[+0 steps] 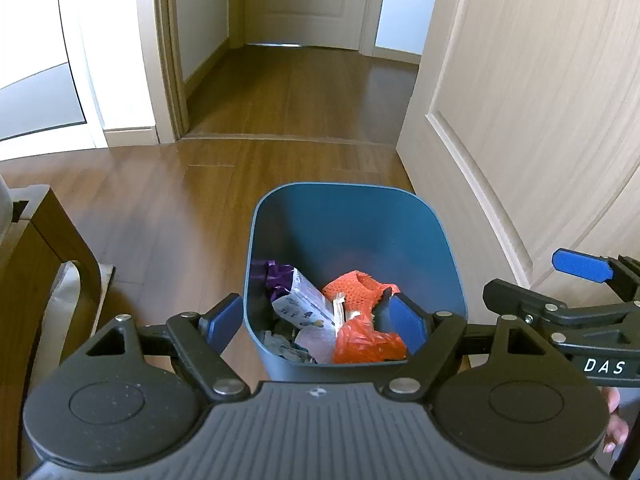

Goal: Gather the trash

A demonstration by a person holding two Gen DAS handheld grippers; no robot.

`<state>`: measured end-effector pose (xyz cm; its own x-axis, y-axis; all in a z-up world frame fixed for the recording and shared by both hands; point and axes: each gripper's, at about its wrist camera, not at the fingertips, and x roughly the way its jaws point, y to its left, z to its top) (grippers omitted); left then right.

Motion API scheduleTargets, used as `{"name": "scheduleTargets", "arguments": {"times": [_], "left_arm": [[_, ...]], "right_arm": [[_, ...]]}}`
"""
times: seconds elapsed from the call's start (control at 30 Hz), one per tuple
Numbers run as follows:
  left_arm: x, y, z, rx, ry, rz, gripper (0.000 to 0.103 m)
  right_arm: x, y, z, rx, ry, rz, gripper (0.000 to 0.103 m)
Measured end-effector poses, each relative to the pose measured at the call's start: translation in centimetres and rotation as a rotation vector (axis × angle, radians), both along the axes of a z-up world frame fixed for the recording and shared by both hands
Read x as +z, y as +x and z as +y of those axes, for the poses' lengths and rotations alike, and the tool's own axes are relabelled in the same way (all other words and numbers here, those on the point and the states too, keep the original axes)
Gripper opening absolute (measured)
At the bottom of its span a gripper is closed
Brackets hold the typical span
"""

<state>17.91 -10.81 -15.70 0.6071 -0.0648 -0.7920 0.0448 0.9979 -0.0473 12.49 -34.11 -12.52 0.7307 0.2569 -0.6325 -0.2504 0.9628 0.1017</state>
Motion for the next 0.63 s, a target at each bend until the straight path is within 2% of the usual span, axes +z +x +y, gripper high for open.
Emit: {"name": "scheduleTargets", "arguments": {"times": [0.63], "left_arm": [[-0.38, 0.56, 0.4, 0.003, -0.013, 0.035, 0.08]], "right_arm": [[-0.24, 0.66, -0.25, -0.009, 0.009, 0.013, 0.103]]}}
